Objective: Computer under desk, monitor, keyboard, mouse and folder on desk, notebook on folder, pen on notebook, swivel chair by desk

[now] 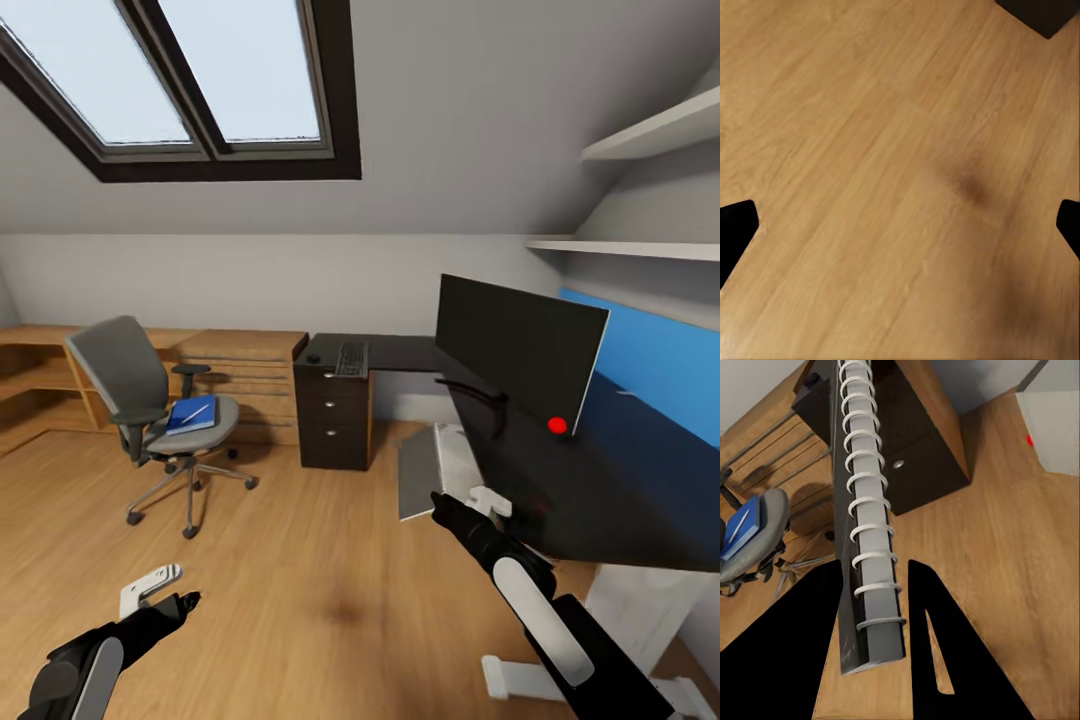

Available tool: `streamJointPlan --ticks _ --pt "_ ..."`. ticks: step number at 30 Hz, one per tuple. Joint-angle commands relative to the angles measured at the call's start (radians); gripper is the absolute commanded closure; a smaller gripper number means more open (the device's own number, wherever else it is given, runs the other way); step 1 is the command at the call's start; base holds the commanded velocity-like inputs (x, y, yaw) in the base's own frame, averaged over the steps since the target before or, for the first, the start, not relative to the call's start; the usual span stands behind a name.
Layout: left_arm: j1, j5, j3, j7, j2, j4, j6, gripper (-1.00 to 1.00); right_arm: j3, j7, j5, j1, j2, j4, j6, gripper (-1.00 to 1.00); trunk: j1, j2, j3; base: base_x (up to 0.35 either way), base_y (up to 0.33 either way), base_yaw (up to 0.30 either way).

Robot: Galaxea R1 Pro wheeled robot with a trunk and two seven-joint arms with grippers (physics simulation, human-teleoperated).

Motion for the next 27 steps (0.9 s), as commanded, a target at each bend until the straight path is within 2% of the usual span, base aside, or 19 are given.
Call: streamJointPlan --ticks 1,7,16,27 --pt "-0.001 0.01 0.0 0.008 0.0 0.0 0.004 -1.0 0.004 -0.007 -0.005 -0.001 -0.001 -0.002 0.001 1.0 0.0 -0.001 -0.001 0.241 0.24 0.271" --pt "-0.001 0.008 0.0 0.008 0.0 0.004 0.004 -1.0 0.012 -0.006 -0.004 -0.001 -0.001 -0.002 0.001 1.0 0.0 -0.001 -0.004 0.244 0.24 0.181" --pt "-0.001 0.007 0.0 0.008 0.0 0.004 0.003 -1.0 0.013 -0.005 -0.004 -0.001 -0.002 -0.002 0.001 1.0 0.0 -0.001 -0.005 0.261 0.211 0.028" --pt "-0.001 0.006 -0.001 0.008 -0.001 0.005 0.003 -1.0 0.01 -0.002 -0.001 -0.001 -0.011 0.005 -0.002 1.0 0.0 -0.001 -0.005 0.321 0.023 0.001"
